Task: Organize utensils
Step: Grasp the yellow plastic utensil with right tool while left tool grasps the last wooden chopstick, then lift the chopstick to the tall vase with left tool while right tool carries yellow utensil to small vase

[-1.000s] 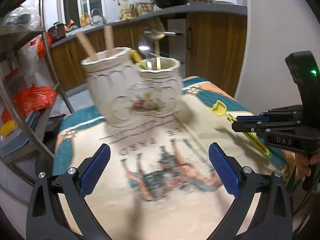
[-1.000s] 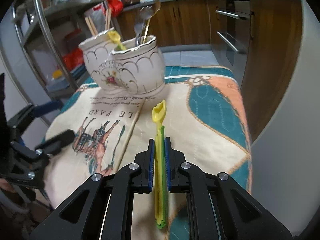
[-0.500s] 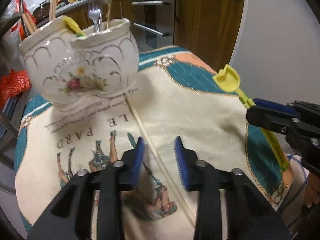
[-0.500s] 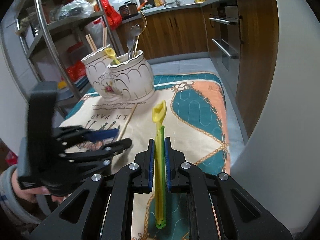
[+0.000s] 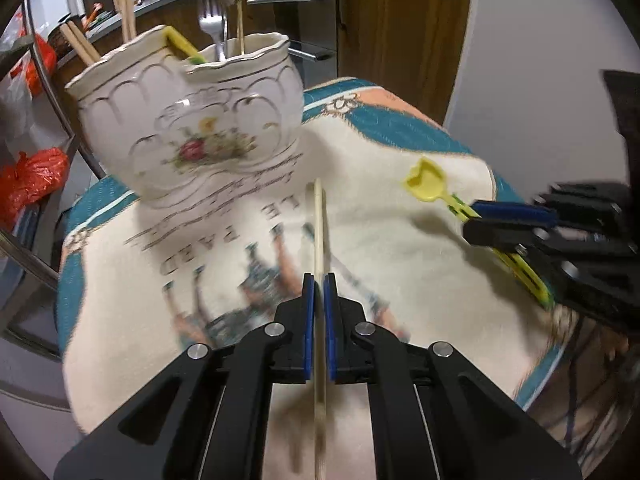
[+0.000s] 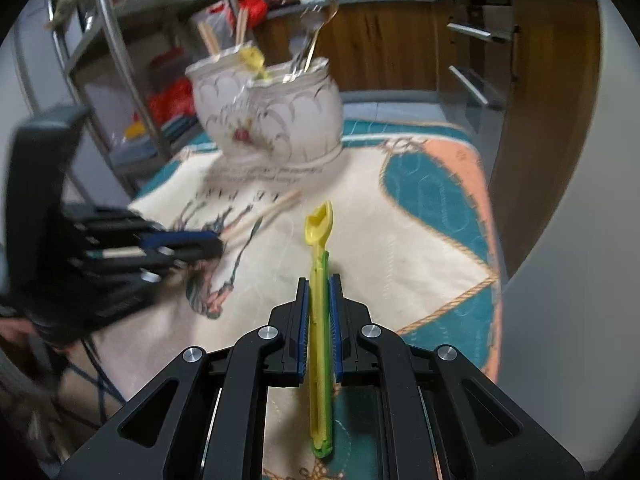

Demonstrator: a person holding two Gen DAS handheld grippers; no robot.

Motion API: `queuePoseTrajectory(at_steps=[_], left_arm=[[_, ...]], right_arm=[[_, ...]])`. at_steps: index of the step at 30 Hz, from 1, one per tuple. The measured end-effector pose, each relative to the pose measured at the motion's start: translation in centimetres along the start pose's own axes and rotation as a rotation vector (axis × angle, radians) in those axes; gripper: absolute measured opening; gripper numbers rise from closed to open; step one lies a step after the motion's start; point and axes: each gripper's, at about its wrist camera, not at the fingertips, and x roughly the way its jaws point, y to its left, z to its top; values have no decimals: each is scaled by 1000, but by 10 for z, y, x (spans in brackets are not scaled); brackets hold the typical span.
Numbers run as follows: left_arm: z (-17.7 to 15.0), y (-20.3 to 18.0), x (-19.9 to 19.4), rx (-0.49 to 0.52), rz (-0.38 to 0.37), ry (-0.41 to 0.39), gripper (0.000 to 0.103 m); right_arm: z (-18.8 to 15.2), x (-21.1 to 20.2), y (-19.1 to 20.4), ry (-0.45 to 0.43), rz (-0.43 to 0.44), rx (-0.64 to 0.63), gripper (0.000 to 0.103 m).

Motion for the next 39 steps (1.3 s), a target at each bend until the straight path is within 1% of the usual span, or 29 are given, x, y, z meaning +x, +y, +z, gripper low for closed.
queuePoseTrajectory(at_steps=[4,9,10,13,14,16,17,18,20,22,23,24,26,28,31,34,35,37,39], left_arm=[[-13,12,-14,35,-3,24,5],[-26,19,-20,34,-19,45,5],[-27,19,-20,34,-21,44,6],[-28,20,-19,21,-33,37,7],[-28,21,-18,13,-35,36,9],[-28,22,-17,4,-34,36,18],[-28,22,-17,-1,-32,33,25],[-28,21,-16,-2,-32,29,27],[-29,20,-15,1,-26,18,27],[-27,21,-13,-2,-32,15,26],[-28,22,-14,-3,-28,11,20],[-27,23,-12,0,-23,9,11],[-26,26,-11,-1,-29,3,5],[-26,29,-12,-1,-33,-7,5],[-25,37,-22,-1,-33,-54,5],[-21,52,-42,-12,-26,-131,5],[-18,57,-49,-18,-22,-160,5],[-10,68,-66,-33,-25,-241,5],[-1,79,-81,-46,-20,-326,5]], right_arm=[[1,13,5,61,22,-22,11],[1,16,9,88,12,-40,11],[1,16,10,91,8,-45,12],[2,15,15,103,-5,-69,23],[3,15,17,106,-10,-80,23],[3,15,19,109,-19,-91,23],[2,16,20,108,-24,-95,23],[2,16,20,106,-28,-100,23],[1,15,20,101,-34,-106,21],[1,15,20,98,-43,-112,18],[1,15,20,97,-45,-112,16],[1,15,20,96,-46,-113,11],[2,15,20,95,-43,-117,11],[4,13,21,83,-41,-122,11],[10,8,21,52,-44,-118,11],[27,-4,21,-31,-37,-110,11],[31,-8,21,-55,-31,-108,11],[47,-17,22,-125,-23,-94,11],[60,-23,21,-175,-19,-78,11]])
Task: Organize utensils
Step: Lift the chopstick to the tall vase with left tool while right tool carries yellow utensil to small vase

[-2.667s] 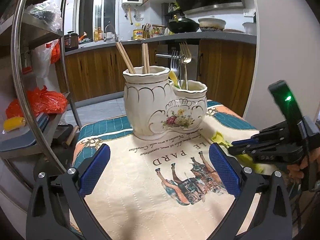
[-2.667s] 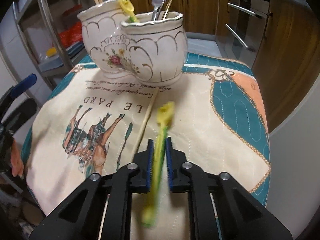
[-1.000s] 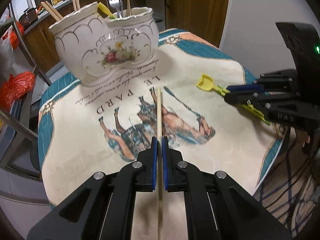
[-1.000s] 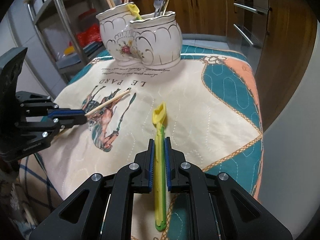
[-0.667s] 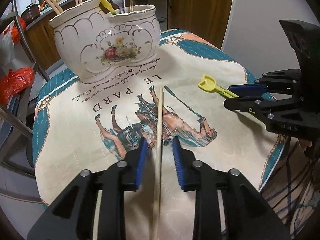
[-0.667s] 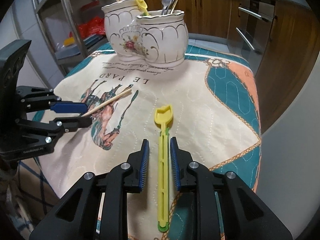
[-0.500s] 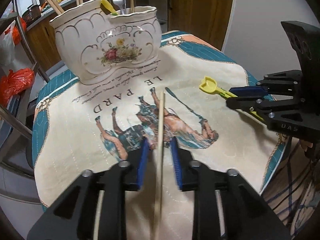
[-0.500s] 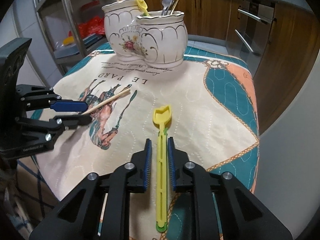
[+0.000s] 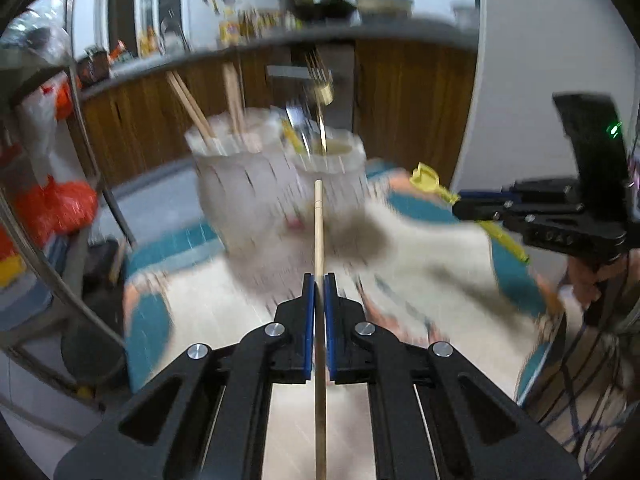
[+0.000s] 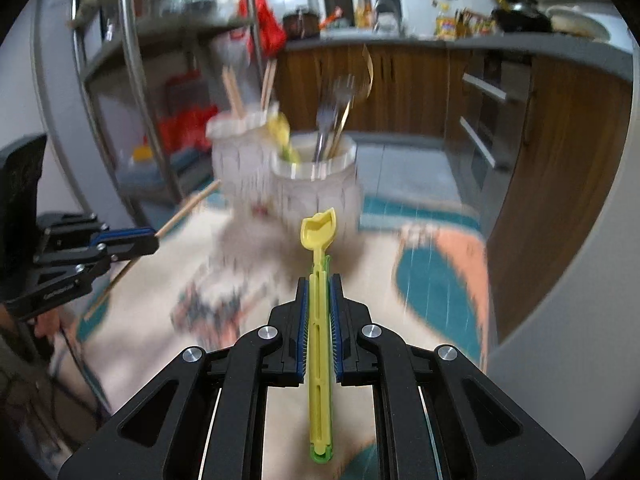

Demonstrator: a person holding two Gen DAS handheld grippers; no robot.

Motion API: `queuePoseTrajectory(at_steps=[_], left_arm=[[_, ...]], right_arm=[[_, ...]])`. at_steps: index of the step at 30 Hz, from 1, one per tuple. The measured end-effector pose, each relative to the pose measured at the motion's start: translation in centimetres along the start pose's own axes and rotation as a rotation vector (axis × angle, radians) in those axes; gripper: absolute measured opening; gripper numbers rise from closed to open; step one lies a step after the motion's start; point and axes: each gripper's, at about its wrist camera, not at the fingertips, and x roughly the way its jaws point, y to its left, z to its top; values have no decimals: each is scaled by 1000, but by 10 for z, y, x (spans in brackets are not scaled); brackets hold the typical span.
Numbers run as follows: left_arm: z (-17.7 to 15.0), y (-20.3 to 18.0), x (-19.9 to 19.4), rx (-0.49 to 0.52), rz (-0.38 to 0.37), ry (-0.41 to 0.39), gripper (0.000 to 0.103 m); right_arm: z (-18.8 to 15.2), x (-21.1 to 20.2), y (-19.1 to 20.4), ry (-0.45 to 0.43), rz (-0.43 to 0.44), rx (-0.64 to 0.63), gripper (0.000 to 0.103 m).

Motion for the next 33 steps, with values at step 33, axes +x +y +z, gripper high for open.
queuePoseTrajectory(at_steps=[33], left_arm=[[126,63,70,-167,129,-564,5]], right_arm=[[97,98,-11,-479,45,174,11]])
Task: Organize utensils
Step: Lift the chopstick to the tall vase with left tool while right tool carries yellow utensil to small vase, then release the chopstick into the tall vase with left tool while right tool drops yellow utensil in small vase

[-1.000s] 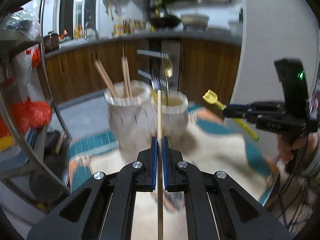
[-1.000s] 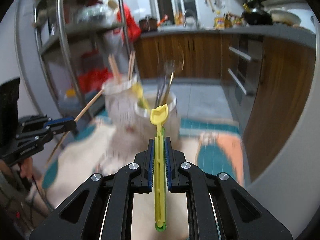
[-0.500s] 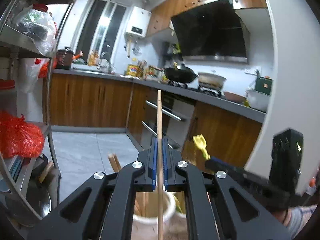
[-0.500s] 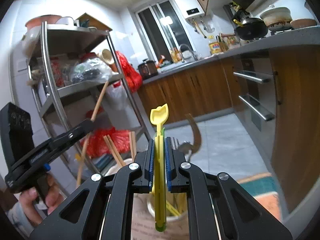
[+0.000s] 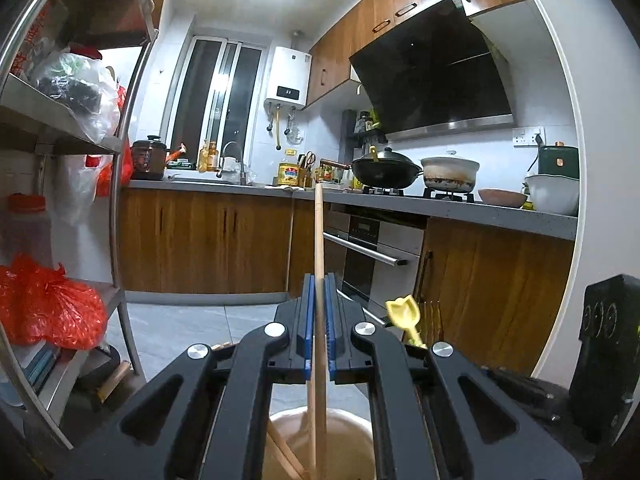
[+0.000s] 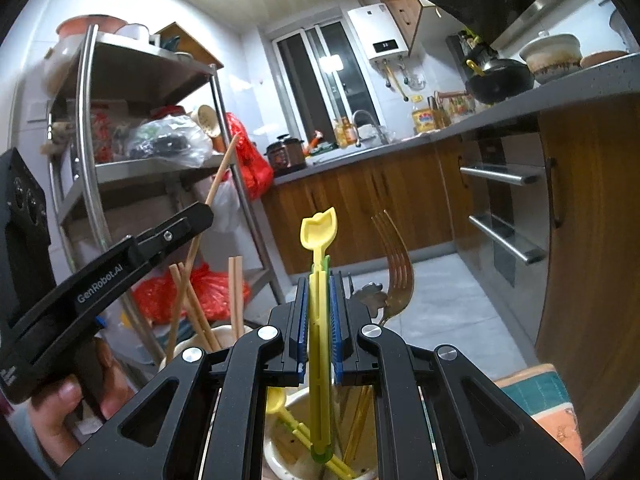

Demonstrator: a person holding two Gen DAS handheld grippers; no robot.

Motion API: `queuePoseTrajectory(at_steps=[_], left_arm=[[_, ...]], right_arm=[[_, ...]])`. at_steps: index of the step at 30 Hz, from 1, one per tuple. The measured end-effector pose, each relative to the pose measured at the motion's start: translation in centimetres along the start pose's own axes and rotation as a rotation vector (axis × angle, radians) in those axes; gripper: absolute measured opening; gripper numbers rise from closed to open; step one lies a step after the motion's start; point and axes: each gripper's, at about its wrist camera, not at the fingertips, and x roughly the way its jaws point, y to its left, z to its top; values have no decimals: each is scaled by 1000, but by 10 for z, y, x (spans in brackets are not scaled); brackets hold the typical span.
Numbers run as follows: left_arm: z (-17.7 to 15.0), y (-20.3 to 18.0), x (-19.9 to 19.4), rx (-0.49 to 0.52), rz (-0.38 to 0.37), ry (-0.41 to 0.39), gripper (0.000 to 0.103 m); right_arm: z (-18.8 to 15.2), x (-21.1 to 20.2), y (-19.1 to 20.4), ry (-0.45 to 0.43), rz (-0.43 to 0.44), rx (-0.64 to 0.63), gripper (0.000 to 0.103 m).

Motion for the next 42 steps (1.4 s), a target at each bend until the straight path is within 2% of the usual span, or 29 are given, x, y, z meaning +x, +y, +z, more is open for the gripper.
queuePoseTrajectory(at_steps=[9,16,24,29,30,31,32,33,36,39,41,42], left_arm=[[-8,3,8,-4,-17,7,5],[-17,6,-14,14,-54,29,5],[-32,13,-36,52,-85,144,5],[-43,5,-44,99,-74,183,6],[-44,4,-46,96,-77,193,7],[-44,4,-48,93,-77,199,8],[-44,5,-49,91,-75,208,15],[-44,5,-51,90,-72,213,29],[-43,6,-61,80,-56,212,52],[-43,5,-74,74,-45,215,65],[-43,4,-84,74,-44,217,69],[-44,3,-88,72,-42,219,73]], right_arm=[[-6,2,1,-16,6,-19,11],[-12,-1,0,8,8,-31,11],[-22,-14,-2,73,2,-50,11],[-27,-17,0,114,-11,-68,11],[-27,-18,0,124,-8,-64,13],[-28,-19,0,130,-13,-59,21],[-27,-21,0,128,-13,-56,27],[-27,-24,0,128,-10,-54,37],[-26,-34,2,125,-14,-52,40],[-25,-48,2,126,-15,-34,49],[-25,-56,3,137,-15,-30,59],[-25,-61,3,142,-15,-32,60]])
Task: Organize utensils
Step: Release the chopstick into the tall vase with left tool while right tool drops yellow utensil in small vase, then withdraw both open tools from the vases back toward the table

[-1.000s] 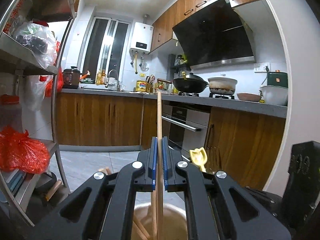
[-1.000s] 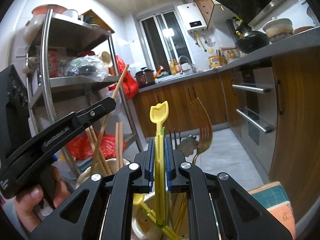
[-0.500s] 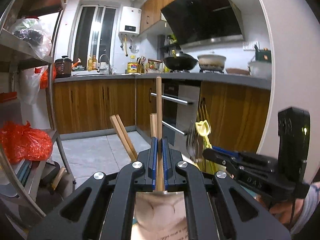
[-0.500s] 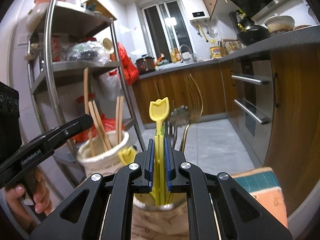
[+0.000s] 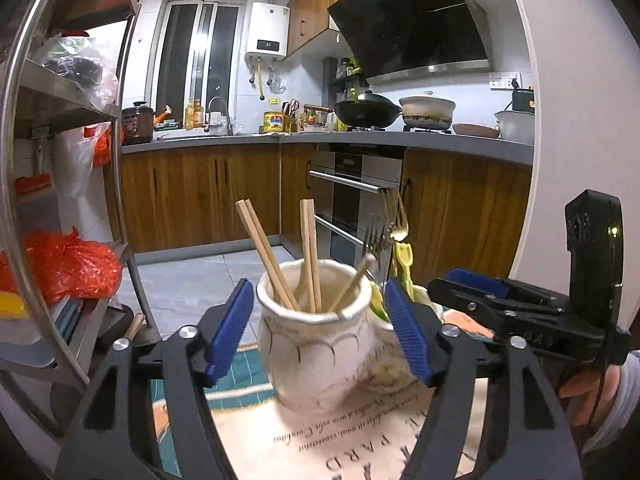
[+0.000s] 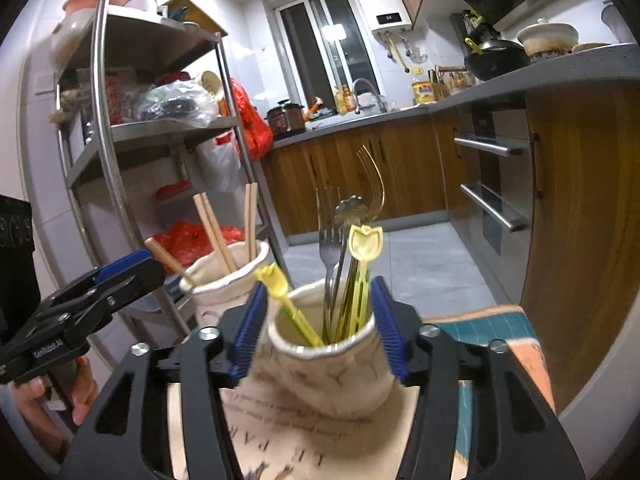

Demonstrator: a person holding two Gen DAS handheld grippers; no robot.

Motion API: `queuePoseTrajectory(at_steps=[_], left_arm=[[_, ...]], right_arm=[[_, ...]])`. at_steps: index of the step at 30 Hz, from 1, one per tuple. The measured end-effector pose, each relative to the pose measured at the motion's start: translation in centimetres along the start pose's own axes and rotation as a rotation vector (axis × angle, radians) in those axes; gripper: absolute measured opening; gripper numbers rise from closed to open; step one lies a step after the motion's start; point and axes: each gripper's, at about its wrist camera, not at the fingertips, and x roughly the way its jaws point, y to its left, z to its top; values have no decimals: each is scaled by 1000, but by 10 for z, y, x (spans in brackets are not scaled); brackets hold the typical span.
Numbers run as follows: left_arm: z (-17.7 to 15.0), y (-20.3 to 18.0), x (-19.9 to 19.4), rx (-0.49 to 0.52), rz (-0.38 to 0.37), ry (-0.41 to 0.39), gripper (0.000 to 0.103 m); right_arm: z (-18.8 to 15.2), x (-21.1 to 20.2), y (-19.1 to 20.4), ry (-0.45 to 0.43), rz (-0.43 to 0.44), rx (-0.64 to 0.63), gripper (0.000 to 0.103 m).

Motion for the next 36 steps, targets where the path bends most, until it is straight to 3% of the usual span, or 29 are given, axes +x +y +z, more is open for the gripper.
queuePoseTrajectory(at_steps=[3,6,15,25,36], left_arm=[[-7,-3,-12,-2,-1,5,79],[-15,-9,-23,16,12,8,84],[-41,-11,-40,23,44,22,95],[-59,-11,-43,31,56,24,96],[-61,-9,-49,14,57,6,96]], right_arm=[[-6,-15,3,22,-14,-21,64],[-12,-28,6,36,-26,-43,77],[-30,-57,12,34,-60,-143,92],[-40,-66,6,-4,-83,-127,93],[-42,-71,21,-29,-95,-212,95]])
